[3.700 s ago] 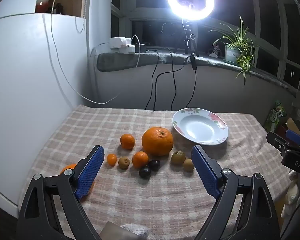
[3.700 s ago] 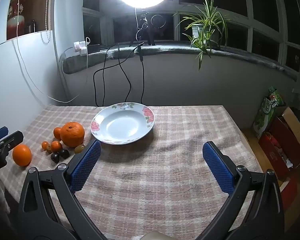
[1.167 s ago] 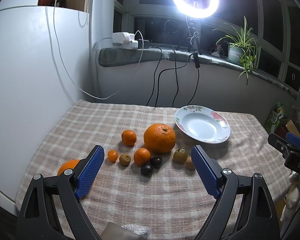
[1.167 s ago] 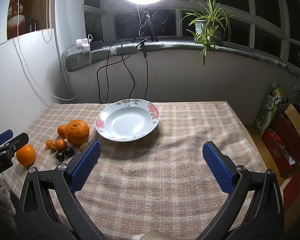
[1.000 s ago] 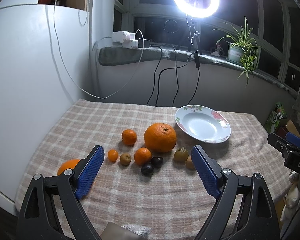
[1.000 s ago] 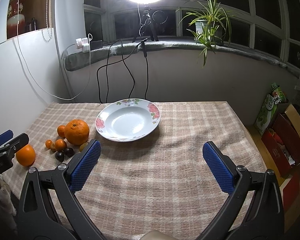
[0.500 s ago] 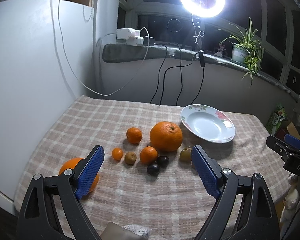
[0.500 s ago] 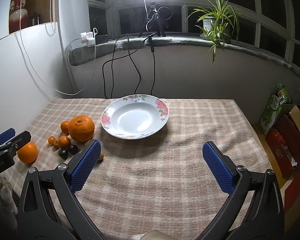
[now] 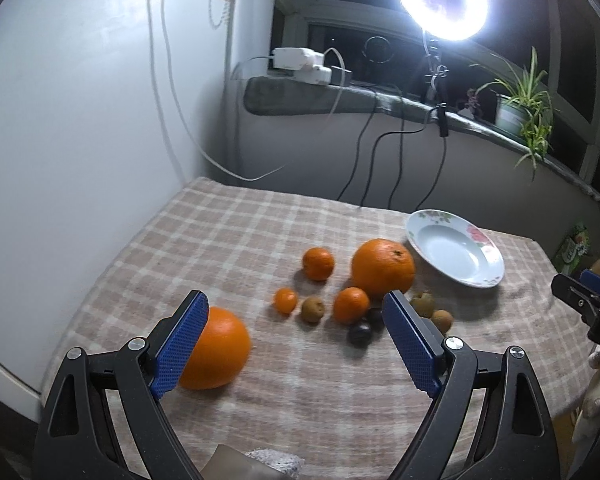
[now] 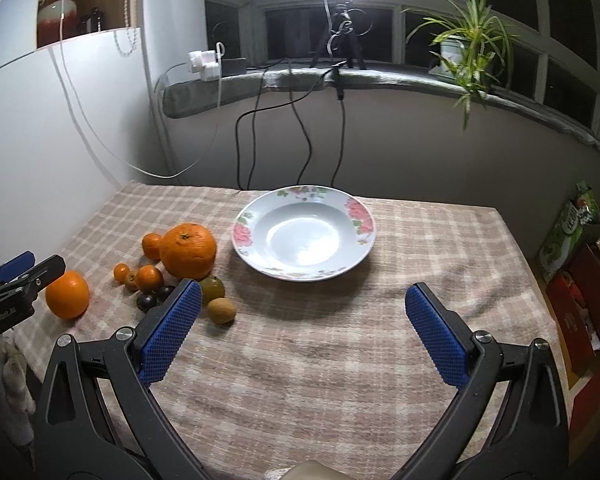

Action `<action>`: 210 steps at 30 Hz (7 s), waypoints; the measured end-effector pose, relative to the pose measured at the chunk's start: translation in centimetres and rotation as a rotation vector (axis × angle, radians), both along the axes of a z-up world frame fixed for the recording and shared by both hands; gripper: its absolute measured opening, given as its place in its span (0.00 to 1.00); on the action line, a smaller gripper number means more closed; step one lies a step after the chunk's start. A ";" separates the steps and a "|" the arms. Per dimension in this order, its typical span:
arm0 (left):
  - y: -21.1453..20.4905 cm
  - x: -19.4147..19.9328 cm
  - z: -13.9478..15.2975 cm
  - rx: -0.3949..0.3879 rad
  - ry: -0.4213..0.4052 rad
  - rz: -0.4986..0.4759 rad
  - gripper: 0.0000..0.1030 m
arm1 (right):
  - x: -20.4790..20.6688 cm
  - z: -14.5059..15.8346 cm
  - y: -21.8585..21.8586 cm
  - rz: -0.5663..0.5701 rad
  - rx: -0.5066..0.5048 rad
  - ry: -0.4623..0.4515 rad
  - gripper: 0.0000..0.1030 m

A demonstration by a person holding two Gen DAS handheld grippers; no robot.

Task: Organize fruits
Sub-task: 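Move the right tool to the smooth orange and close on it, then lift the held orange with the right tool and carry it over the plate, then lower the orange onto the plate and open the right tool, then withdraw the right tool and move it toward the large navel orange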

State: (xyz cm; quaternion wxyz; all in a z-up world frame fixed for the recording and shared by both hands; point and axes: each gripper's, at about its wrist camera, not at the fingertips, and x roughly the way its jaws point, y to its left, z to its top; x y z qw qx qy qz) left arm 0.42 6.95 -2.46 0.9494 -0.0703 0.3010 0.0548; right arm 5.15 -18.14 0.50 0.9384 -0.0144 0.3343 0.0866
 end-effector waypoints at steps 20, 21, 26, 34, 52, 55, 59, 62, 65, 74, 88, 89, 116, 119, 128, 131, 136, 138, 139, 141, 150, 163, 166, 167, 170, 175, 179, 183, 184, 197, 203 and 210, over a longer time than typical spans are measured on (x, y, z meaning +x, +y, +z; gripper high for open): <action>6.6 -1.8 -3.0 -0.119 0.078 0.110 0.86 | 2.2 -0.9 8.2 0.281 0.021 0.063 1.00; 6.8 -1.8 -3.2 -0.131 0.085 0.107 0.86 | 2.3 -1.0 8.8 0.303 0.023 0.069 1.00; 7.2 -2.2 -3.8 -0.150 0.101 0.100 0.86 | 3.1 -1.9 11.4 0.386 0.044 0.133 1.00; 8.0 -2.2 -4.7 -0.192 0.124 0.098 0.86 | 4.1 -3.5 15.9 0.510 0.054 0.215 1.00; 8.7 -2.0 -6.5 -0.291 0.146 0.050 0.86 | 6.5 -6.2 22.6 0.668 0.146 0.406 1.00; 9.0 -1.6 -6.5 -0.314 0.137 0.044 0.86 | 6.9 -6.7 23.6 0.692 0.149 0.434 1.00; 9.4 -1.2 -6.8 -0.351 0.130 0.038 0.86 | 7.4 -7.3 24.5 0.711 0.164 0.467 1.00; 9.3 -0.8 -7.2 -0.358 0.140 0.030 0.85 | 7.6 -7.8 25.1 0.724 0.171 0.489 1.00; 9.3 -0.7 -7.5 -0.373 0.144 0.024 0.85 | 7.7 -8.4 25.5 0.737 0.177 0.518 0.95; 9.5 -0.1 -8.0 -0.379 0.160 0.021 0.79 | 7.3 -9.1 27.2 0.792 0.169 0.549 0.88; 8.9 0.3 -7.9 -0.342 0.178 0.017 0.69 | 7.1 -9.4 27.7 0.819 0.192 0.578 0.75; 8.9 0.3 -7.9 -0.345 0.178 0.016 0.69 | 7.0 -9.3 27.6 0.814 0.192 0.574 0.75; -1.5 3.4 -2.7 -0.245 0.102 -0.222 0.69 | 7.6 -3.3 14.8 0.605 0.288 0.429 0.75; -2.7 3.6 -2.3 -0.237 0.097 -0.247 0.69 | 7.6 -2.9 13.2 0.583 0.294 0.414 0.75; -6.8 5.1 -1.5 -0.216 0.094 -0.330 0.69 | 7.8 -1.9 8.1 0.508 0.314 0.379 0.75; -8.3 5.7 -1.3 -0.210 0.096 -0.361 0.69 | 8.1 -1.7 6.4 0.480 0.322 0.371 0.75; -10.6 7.0 -1.6 -0.204 0.114 -0.402 0.69 | 8.9 -2.1 4.0 0.439 0.327 0.369 0.75; -11.4 7.6 -1.8 -0.201 0.121 -0.415 0.69 | 9.4 -2.4 3.0 0.422 0.336 0.373 0.75; -11.8 7.8 -1.8 -0.200 0.125 -0.421 0.69 | 9.6 -2.6 2.5 0.416 0.339 0.374 0.75; -12.3 8.4 -2.0 -0.198 0.132 -0.431 0.69 | 10.1 -2.8 1.6 0.403 0.345 0.375 0.75; -14.6 11.1 -2.4 -0.189 0.150 -0.466 0.69 | 12.1 -3.5 -0.7 0.362 0.357 0.362 0.75; -16.8 13.8 -3.6 -0.183 0.199 -0.475 0.69 | 15.2 -5.1 -3.1 0.352 0.361 0.396 0.75; -17.1 14.2 -3.9 -0.178 0.213 -0.465 0.69 | 15.9 -5.5 -3.3 0.358 0.353 0.407 0.75; -17.3 14.3 -4.0 -0.172 0.215 -0.462 0.69 | 16.0 -5.6 -3.4 0.363 0.347 0.409 0.75; -17.7 14.5 -4.2 -0.155 0.225 -0.447 0.69 | 16.4 -5.8 -3.4 0.376 0.335 0.415 0.75; -18.2 15.0 -4.4 -0.138 0.242 -0.430 0.69 | 17.1 -6.4 -3.7 0.394 0.326 0.436 0.75; -18.4 14.9 -3.8 -0.111 0.221 -0.425 0.69 | 17.6 -6.5 -4.0 0.378 0.307 0.436 0.75; -18.0 14.7 -3.2 -0.098 0.206 -0.428 0.69 | 17.9 -4.8 -5.7 0.326 0.325 0.365 0.75; -17.8 14.6 -3.2 -0.098 0.203 -0.429 0.69 | 17.9 -4.5 -6.1 0.313 0.328 0.355 0.75; -13.6 11.6 -2.3 -0.141 0.150 -0.464 0.69 | 13.9 -1.7 -9.1 0.137 0.341 0.214 0.75; -9.6 10.3 -2.0 -0.156 0.129 -0.438 0.69 | 11.7 -0.3 -8.4 0.092 0.333 0.157 0.75; -3.9 10.7 -3.1 -0.179 0.137 -0.376 0.69 | 10.8 0.4 -5.2 0.113 0.278 0.098 0.75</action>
